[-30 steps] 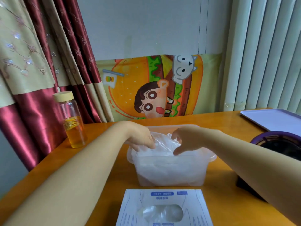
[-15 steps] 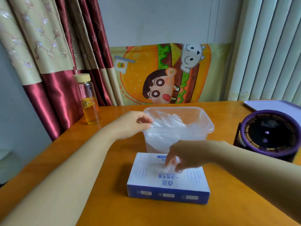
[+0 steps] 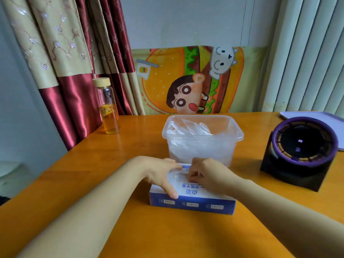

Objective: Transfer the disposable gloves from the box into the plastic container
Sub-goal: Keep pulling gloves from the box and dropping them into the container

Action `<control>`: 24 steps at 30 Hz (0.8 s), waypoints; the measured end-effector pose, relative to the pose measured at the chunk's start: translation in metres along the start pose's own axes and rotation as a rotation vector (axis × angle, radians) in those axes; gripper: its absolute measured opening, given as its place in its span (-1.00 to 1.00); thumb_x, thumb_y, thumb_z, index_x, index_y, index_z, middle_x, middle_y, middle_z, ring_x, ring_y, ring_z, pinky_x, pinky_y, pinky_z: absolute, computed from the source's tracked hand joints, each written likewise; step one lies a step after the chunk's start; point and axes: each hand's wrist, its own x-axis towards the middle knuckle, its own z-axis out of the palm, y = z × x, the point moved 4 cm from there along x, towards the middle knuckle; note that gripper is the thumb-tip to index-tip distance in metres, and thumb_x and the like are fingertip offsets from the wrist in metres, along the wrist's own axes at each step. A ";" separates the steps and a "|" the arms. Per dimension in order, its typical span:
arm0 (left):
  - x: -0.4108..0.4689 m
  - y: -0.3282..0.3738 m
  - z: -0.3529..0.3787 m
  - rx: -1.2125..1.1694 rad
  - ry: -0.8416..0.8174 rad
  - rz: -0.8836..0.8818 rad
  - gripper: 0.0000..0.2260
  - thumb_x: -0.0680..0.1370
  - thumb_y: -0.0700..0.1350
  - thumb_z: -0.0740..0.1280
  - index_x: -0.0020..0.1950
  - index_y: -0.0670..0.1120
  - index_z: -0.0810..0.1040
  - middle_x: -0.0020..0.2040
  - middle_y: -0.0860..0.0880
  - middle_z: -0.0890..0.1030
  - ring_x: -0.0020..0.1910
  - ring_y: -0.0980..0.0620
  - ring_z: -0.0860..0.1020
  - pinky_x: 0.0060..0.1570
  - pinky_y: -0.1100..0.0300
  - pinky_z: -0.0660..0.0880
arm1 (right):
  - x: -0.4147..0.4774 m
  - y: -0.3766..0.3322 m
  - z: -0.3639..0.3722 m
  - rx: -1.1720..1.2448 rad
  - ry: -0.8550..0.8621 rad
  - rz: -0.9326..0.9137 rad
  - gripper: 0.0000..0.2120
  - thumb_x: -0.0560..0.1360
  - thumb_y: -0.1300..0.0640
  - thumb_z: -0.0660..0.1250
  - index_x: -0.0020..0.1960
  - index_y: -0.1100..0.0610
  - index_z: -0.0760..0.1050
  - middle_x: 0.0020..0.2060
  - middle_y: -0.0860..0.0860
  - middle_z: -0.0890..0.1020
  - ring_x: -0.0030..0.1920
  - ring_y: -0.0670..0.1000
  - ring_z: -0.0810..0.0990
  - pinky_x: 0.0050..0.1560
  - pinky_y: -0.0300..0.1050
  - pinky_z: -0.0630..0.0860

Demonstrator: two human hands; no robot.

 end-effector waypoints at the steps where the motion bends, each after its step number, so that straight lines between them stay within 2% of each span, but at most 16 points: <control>1: 0.000 0.000 0.000 -0.008 0.005 -0.001 -0.14 0.42 0.18 0.45 0.57 0.10 0.02 0.57 0.08 0.03 0.51 -0.02 0.13 0.42 0.06 0.20 | -0.001 -0.001 -0.002 0.016 0.030 -0.003 -0.84 0.55 0.07 0.28 0.07 0.00 0.60 0.03 -0.12 0.53 -0.08 -0.13 0.53 -0.17 -0.39 0.44; 3: 0.000 0.000 0.000 -0.029 0.013 -0.001 -0.15 0.41 0.17 0.47 0.55 0.09 0.07 0.56 0.07 0.09 0.49 -0.02 0.18 0.41 0.05 0.24 | 0.000 -0.004 -0.011 0.024 0.099 -0.026 -0.84 0.56 0.08 0.26 0.06 0.03 0.59 -0.02 -0.13 0.47 -0.10 -0.09 0.53 -0.20 -0.38 0.41; 5: 0.000 0.001 -0.001 -0.048 0.014 -0.007 -0.18 0.39 0.15 0.49 0.53 0.07 0.13 0.52 0.04 0.19 0.45 -0.03 0.25 0.34 0.08 0.31 | 0.002 -0.013 -0.019 0.005 0.154 -0.066 -0.84 0.57 0.07 0.25 0.06 0.05 0.59 -0.01 -0.11 0.46 -0.09 -0.02 0.55 -0.17 -0.25 0.46; 7: 0.000 0.002 -0.002 -0.035 0.014 -0.030 -0.23 0.40 0.14 0.48 0.49 0.02 0.19 0.46 0.00 0.30 0.35 -0.04 0.37 0.21 0.14 0.41 | 0.005 -0.025 -0.024 -0.013 0.178 -0.121 -0.82 0.58 0.04 0.23 0.08 0.06 0.57 0.04 -0.07 0.47 -0.09 -0.01 0.54 -0.10 -0.12 0.52; 9: 0.000 0.003 -0.003 -0.025 0.019 -0.042 -0.27 0.40 0.14 0.48 0.45 -0.02 0.23 0.40 -0.03 0.38 0.26 -0.03 0.44 0.09 0.20 0.44 | 0.008 -0.033 -0.025 -0.022 0.179 -0.159 -0.80 0.59 0.03 0.20 0.10 0.07 0.55 0.05 -0.07 0.48 -0.07 -0.02 0.53 -0.08 -0.09 0.52; 12: -0.001 0.002 -0.002 -0.065 0.040 -0.007 -0.23 0.41 0.10 0.49 0.50 0.03 0.18 0.46 0.02 0.29 0.38 -0.04 0.35 0.17 0.19 0.37 | 0.010 -0.021 -0.032 0.061 0.150 -0.083 -0.86 0.61 0.08 0.17 0.03 0.05 0.50 -0.04 -0.05 0.57 -0.09 0.02 0.55 -0.09 -0.08 0.51; 14: -0.002 0.001 -0.001 -0.113 0.033 0.010 -0.22 0.41 0.08 0.50 0.51 0.06 0.16 0.48 0.04 0.25 0.41 -0.03 0.30 0.25 0.16 0.34 | 0.010 -0.001 -0.044 0.147 0.188 0.013 -0.88 0.60 0.18 0.16 -0.06 0.04 0.43 -0.19 -0.05 0.60 -0.18 0.07 0.56 -0.16 -0.09 0.49; 16: -0.002 0.003 0.001 -0.141 0.012 0.024 -0.26 0.41 0.06 0.51 0.48 0.08 0.20 0.45 0.04 0.30 0.37 -0.02 0.34 0.19 0.18 0.39 | 0.008 0.018 -0.066 0.202 0.382 0.102 -0.83 0.58 0.26 0.16 -0.13 0.08 0.44 -0.27 -0.04 0.57 -0.22 0.07 0.53 -0.23 -0.09 0.42; 18: -0.001 0.005 -0.001 -0.144 -0.004 0.029 -0.26 0.42 0.06 0.50 0.49 0.08 0.19 0.45 0.04 0.32 0.37 -0.01 0.35 0.17 0.21 0.38 | 0.004 0.029 -0.093 0.256 0.589 0.179 -0.87 0.58 0.22 0.19 -0.12 0.12 0.48 -0.28 -0.01 0.55 -0.24 0.02 0.49 -0.26 -0.14 0.35; 19: -0.003 0.008 -0.001 -0.132 -0.009 0.031 -0.25 0.42 0.06 0.49 0.50 0.07 0.18 0.46 0.04 0.31 0.39 -0.01 0.34 0.19 0.22 0.36 | 0.003 0.031 -0.103 0.299 0.634 0.202 -0.89 0.58 0.18 0.21 -0.09 0.12 0.49 -0.28 -0.03 0.54 -0.26 -0.03 0.48 -0.28 -0.17 0.35; 21: -0.005 0.010 -0.002 -0.112 -0.010 0.031 -0.24 0.42 0.07 0.49 0.51 0.07 0.16 0.45 0.07 0.31 0.42 -0.01 0.31 0.24 0.19 0.34 | 0.000 0.028 -0.117 0.376 0.644 0.202 -0.89 0.58 0.13 0.23 -0.09 0.12 0.48 -0.29 -0.10 0.52 -0.28 -0.13 0.47 -0.34 -0.33 0.35; 24: -0.010 0.006 -0.007 -0.175 0.070 0.022 -0.20 0.40 0.14 0.49 0.52 0.07 0.14 0.45 0.13 0.30 0.44 0.02 0.30 0.33 0.14 0.32 | -0.007 0.023 -0.125 0.502 0.626 0.218 -0.84 0.58 0.09 0.24 -0.11 0.13 0.52 -0.31 -0.06 0.54 -0.33 -0.12 0.47 -0.41 -0.38 0.39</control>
